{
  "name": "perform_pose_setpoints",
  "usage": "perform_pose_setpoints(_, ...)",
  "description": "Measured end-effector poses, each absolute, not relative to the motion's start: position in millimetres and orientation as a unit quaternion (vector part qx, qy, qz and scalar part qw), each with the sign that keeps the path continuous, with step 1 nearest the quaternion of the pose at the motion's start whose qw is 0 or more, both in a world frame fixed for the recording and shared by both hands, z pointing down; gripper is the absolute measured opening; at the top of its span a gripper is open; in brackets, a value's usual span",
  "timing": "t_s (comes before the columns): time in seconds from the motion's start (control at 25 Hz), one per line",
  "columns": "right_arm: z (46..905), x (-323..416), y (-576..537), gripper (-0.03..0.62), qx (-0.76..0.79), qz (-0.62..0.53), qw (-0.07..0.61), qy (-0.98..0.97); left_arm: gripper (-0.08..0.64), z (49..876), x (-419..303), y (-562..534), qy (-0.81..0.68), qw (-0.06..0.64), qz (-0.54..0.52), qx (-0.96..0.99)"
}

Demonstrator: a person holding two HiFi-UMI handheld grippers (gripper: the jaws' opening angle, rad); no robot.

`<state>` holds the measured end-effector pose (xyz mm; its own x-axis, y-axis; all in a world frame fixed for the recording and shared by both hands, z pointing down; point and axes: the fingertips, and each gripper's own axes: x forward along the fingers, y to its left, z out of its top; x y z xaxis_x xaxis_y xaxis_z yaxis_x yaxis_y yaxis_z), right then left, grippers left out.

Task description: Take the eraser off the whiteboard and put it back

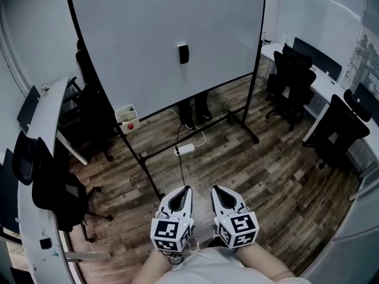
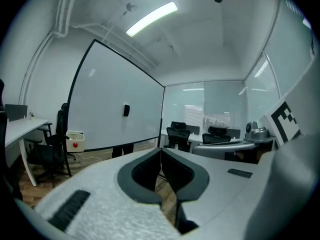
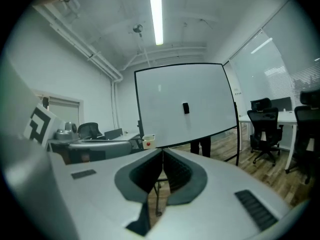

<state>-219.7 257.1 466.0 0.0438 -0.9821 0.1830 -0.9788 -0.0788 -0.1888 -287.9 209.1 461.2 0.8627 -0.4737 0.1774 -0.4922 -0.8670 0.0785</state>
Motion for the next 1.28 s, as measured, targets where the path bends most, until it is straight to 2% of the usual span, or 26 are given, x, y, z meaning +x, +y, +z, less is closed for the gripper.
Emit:
perform_pose_setpoints(0.32, 458, -105, 201, 0.028, -0.712, -0.12, -0.007, 0.692, 0.017, 451, -191, 145, -0.293, 0.064, 0.059, 0.952)
perform_pose_setpoints(0.88, 487, -4, 97, 0.028, -0.708, -0.147, -0.014, 0.691, 0.018, 467, -79, 36, -0.29, 0.072, 0.066, 0.952)
perform_pose_setpoints(1.12, 475, 41, 15, 0.028, -0.709, -0.138, -0.015, 0.692, 0.018, 445, -23, -45, -0.29, 0.009, 0.064, 0.955)
perform_pose_setpoints(1.28, 465, 68, -49, 0.028, -0.708, -0.121, -0.023, 0.696, 0.018, 433, 7, -106, -0.285, 0.014, 0.052, 0.957)
